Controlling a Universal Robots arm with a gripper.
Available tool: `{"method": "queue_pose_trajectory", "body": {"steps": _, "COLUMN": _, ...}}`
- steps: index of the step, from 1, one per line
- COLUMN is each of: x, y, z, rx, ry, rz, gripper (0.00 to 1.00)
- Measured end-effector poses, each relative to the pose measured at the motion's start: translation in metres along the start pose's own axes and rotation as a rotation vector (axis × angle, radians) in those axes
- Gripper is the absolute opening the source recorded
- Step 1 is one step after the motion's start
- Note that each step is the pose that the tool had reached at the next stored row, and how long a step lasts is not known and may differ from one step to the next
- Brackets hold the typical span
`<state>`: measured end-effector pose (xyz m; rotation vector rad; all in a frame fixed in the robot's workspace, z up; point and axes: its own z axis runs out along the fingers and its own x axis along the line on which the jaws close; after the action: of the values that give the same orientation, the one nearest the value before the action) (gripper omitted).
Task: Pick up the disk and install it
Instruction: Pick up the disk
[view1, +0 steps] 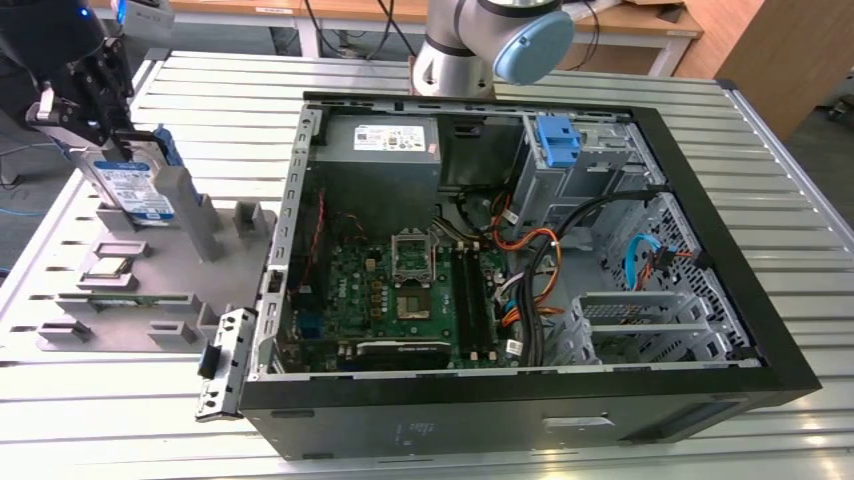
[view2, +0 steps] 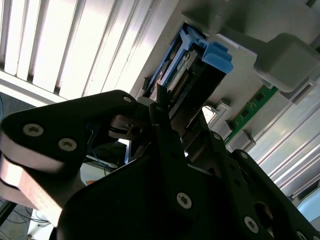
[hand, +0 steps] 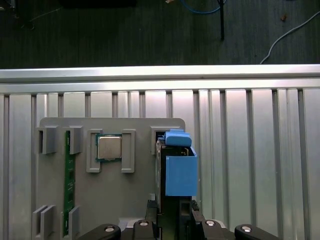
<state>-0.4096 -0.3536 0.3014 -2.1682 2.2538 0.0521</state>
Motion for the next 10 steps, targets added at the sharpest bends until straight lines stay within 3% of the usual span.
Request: {"method": "queue_pose_trajectory", "body": {"steps": 10, "x": 0.0, "y": 0.0, "z": -0.0001, "rx": -0.0001, "ry": 0.0, "rz": -0.001, "gripper": 0.35}}
